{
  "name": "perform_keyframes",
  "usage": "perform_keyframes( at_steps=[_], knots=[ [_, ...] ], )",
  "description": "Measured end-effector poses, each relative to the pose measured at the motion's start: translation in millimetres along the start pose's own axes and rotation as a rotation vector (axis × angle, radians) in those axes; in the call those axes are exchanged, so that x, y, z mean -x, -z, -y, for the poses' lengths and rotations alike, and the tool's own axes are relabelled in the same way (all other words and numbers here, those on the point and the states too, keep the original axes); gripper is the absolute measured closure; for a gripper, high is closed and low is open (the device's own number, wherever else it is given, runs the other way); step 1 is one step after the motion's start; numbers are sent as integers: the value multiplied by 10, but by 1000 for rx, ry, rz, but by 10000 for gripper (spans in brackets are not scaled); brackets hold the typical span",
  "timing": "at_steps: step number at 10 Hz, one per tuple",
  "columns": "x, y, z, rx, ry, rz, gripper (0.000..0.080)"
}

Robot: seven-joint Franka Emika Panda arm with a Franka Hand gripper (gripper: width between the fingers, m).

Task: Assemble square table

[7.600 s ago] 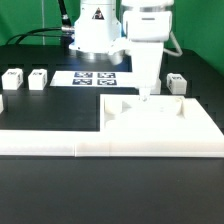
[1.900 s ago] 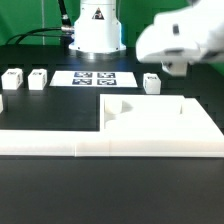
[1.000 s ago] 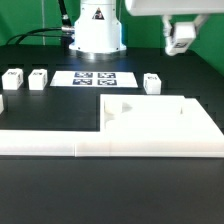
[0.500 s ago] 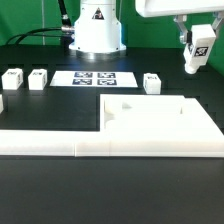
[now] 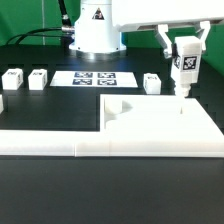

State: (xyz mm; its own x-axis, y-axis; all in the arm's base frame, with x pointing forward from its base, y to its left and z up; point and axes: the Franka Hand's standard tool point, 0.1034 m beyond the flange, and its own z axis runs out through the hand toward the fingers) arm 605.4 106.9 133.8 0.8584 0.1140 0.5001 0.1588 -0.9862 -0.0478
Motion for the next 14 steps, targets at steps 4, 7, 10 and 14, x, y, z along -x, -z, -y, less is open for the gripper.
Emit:
perform_keyframes(
  at_steps=[4, 7, 10, 14],
  knots=[
    [-10, -62, -13, 5, 0, -87, 509],
    [-26, -240, 84, 2, -11, -62, 509],
    [40, -412, 124, 4, -17, -32, 509],
    [99, -450, 44, 11, -17, -23, 509]
  ],
)
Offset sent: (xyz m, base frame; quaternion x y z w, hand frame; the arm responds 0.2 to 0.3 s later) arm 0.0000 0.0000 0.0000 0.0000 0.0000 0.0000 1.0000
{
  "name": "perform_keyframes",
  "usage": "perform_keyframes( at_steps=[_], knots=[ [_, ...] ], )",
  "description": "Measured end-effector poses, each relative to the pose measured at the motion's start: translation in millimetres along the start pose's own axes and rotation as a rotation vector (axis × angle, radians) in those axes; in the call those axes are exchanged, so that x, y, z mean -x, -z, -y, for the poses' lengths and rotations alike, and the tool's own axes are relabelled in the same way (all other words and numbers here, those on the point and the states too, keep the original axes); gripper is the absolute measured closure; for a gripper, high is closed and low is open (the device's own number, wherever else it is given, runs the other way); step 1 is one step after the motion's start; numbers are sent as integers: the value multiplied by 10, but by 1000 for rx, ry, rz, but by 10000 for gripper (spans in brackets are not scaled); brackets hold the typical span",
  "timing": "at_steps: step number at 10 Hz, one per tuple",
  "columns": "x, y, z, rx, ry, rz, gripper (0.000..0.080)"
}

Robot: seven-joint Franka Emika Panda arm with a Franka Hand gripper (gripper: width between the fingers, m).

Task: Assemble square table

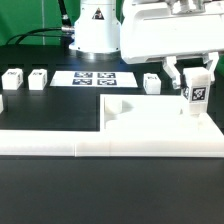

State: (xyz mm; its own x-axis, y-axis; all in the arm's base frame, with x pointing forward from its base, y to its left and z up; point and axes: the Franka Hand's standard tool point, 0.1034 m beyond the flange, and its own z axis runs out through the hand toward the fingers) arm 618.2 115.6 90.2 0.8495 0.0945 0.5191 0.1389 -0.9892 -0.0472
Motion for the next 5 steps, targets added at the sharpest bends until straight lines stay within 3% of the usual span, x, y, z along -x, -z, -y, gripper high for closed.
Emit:
perform_keyframes(
  at_steps=[5],
  knots=[
    [123, -99, 3, 1, 8, 11, 509]
  ],
)
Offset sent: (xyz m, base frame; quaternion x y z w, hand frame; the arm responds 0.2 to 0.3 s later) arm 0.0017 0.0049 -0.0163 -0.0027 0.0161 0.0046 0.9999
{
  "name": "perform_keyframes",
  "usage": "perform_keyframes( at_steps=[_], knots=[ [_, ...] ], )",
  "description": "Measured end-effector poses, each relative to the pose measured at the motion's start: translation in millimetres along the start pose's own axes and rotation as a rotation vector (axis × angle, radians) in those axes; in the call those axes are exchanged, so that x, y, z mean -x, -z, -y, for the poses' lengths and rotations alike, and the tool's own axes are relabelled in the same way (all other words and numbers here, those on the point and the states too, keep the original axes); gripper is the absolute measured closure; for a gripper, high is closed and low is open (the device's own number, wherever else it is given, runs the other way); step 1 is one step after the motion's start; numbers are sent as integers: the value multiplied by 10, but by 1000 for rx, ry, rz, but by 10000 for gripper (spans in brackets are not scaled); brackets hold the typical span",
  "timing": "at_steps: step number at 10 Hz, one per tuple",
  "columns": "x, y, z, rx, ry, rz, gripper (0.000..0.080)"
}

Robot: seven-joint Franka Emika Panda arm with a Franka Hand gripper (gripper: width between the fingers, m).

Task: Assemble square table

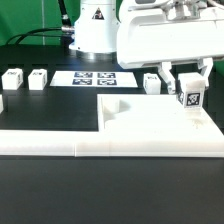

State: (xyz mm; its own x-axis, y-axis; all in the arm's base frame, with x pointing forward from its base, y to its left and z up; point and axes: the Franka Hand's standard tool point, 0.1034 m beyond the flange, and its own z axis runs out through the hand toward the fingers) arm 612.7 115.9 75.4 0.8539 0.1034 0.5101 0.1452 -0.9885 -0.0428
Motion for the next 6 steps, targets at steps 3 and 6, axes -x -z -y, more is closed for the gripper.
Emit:
perform_keyframes(
  at_steps=[3, 6],
  knots=[
    [30, -25, 2, 4, -1, -30, 509],
    [41, -19, 1, 8, -9, -40, 509]
  ],
)
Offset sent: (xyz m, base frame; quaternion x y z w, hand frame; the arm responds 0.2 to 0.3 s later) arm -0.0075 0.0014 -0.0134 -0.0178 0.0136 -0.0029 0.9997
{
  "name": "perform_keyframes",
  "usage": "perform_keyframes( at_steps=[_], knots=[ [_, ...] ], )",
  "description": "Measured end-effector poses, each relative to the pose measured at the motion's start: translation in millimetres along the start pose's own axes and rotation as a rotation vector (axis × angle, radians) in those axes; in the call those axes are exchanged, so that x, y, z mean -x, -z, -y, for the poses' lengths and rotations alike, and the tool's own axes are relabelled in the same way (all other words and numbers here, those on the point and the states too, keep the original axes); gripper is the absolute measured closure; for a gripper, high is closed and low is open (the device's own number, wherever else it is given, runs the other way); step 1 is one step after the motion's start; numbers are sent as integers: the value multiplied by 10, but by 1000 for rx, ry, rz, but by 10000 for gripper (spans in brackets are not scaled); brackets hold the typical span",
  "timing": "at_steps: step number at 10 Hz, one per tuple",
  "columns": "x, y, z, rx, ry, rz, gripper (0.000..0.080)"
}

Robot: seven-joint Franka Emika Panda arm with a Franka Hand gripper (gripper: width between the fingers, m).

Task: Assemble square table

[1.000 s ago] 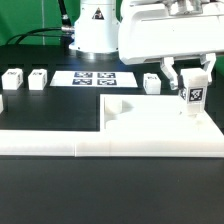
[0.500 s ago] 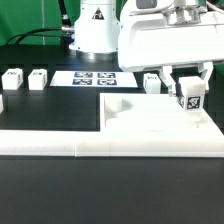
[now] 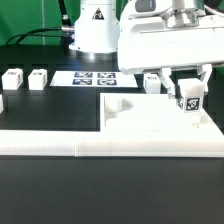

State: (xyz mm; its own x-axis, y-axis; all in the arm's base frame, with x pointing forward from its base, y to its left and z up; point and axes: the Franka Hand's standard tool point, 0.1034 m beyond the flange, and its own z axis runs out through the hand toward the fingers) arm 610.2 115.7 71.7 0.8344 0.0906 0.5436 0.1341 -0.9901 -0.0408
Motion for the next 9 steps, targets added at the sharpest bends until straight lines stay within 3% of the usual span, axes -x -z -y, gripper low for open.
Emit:
perform_keyframes(
  at_steps=[1, 2, 3, 5, 9],
  knots=[
    [0, 0, 0, 0, 0, 0, 331],
    [0, 0, 0, 0, 0, 0, 331],
    [0, 0, 0, 0, 0, 0, 206],
    [0, 0, 0, 0, 0, 0, 155],
    [0, 0, 0, 0, 0, 0, 150]
  ],
)
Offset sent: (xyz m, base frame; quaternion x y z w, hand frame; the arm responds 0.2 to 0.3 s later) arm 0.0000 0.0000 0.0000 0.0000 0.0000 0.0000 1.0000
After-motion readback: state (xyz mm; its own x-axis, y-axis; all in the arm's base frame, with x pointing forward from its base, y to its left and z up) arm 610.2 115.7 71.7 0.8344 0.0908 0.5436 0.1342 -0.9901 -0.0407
